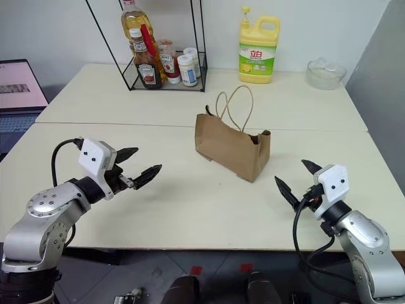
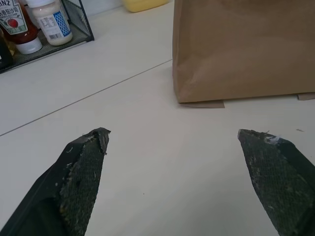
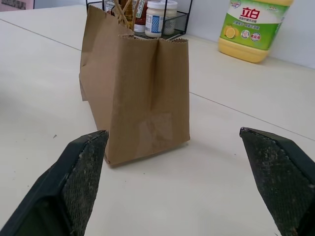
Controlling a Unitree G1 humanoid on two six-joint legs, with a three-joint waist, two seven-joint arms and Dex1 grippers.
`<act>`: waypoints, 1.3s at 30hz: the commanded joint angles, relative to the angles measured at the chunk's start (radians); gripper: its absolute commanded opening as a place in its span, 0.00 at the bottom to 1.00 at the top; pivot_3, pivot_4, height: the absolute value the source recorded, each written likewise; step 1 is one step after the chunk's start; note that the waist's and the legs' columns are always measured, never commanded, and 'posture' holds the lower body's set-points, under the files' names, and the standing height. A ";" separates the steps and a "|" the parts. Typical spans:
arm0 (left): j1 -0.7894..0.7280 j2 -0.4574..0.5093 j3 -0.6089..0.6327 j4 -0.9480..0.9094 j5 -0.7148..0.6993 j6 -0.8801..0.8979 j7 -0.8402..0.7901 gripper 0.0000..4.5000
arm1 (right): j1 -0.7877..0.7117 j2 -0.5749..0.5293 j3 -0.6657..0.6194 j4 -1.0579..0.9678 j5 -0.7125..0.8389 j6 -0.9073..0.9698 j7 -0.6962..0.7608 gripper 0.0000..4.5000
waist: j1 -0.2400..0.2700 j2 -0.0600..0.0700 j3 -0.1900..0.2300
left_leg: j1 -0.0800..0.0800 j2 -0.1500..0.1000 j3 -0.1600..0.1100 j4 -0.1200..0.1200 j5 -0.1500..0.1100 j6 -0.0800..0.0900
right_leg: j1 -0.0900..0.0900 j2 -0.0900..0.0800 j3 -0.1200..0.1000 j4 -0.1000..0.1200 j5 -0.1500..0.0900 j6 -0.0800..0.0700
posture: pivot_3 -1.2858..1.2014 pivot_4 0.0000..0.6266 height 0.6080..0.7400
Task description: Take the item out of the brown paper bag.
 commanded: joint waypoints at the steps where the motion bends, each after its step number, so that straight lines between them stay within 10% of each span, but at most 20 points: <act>1: -0.008 0.003 0.016 -0.025 -0.023 -0.006 -0.018 0.99 | -0.011 -0.006 -0.025 -0.023 0.016 -0.003 -0.006 1.00 | 0.000 0.000 0.000 | 0.000 0.000 0.000 0.000 0.000 0.000 | 0.000 0.000 0.000 0.000 0.000 0.000 | 0.52 0.24 1.00; 27: -0.091 0.024 0.005 0.014 -0.062 -0.046 -0.136 0.99 | -0.133 -0.051 -0.031 -0.097 0.071 0.141 -0.030 1.00 | 0.000 0.000 0.000 | 0.000 0.000 0.000 0.000 0.000 0.000 | 0.000 0.000 -0.001 0.000 0.000 0.000 | 0.52 0.24 1.00; 39: -0.222 0.023 -0.030 0.084 -0.101 -0.026 -0.201 0.99 | -0.470 -0.104 -0.045 -0.054 0.264 0.446 -0.110 1.00 | -0.001 0.000 0.000 | -0.002 0.000 -0.002 0.001 0.000 0.000 | 0.000 0.000 -0.002 0.000 0.000 0.000 | 0.52 0.24 1.00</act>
